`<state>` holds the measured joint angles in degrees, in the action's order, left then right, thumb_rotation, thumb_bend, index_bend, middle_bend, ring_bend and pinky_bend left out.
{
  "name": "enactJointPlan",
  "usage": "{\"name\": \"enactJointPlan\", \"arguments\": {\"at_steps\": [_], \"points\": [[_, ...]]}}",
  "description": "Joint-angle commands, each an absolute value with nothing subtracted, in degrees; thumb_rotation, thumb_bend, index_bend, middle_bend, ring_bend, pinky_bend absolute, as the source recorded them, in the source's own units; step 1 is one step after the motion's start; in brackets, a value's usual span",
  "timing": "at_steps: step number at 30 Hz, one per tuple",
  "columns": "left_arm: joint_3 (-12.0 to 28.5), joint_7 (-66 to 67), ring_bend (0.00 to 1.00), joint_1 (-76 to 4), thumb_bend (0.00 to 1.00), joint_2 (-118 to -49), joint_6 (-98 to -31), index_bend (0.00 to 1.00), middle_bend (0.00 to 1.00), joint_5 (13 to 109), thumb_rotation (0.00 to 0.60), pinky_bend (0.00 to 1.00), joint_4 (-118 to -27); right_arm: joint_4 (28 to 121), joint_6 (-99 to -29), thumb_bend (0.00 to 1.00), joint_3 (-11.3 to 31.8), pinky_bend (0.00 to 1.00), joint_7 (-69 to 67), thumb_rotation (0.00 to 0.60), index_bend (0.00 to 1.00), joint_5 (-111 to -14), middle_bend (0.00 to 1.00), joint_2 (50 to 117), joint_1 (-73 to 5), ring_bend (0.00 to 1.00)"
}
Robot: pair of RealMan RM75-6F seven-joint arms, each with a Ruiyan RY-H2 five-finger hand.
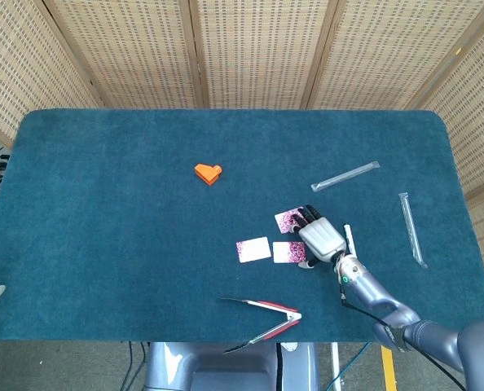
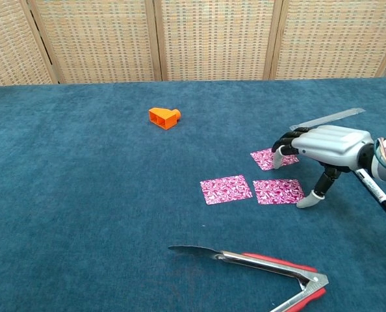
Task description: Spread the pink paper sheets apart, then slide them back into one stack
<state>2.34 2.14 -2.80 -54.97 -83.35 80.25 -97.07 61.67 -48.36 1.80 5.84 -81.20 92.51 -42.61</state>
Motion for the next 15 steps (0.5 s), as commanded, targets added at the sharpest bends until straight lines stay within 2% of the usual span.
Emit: {"name": "enactJointPlan", "arguments": {"at_steps": [1,15], "points": [[2.3,2.2,0.0,-2.7,0.04,-55.0,-83.4,0.11,0.0,80.2,0.6,0.0,-97.1,60.9,-48.0,0.18,2.1,0.0,5.6,0.6,0.27,-81.5,0.14,92.6,-43.1,0.0],[2.4,2.1,0.0,-2.4,0.04,-55.0,-83.6,0.12,0.0,79.8,0.6,0.0,-96.9,60.5,-47.0,0.19,2.9,0.0,5.1,0.6,0.27,-82.5,0.14,92.1,-44.7,0.0]]}}
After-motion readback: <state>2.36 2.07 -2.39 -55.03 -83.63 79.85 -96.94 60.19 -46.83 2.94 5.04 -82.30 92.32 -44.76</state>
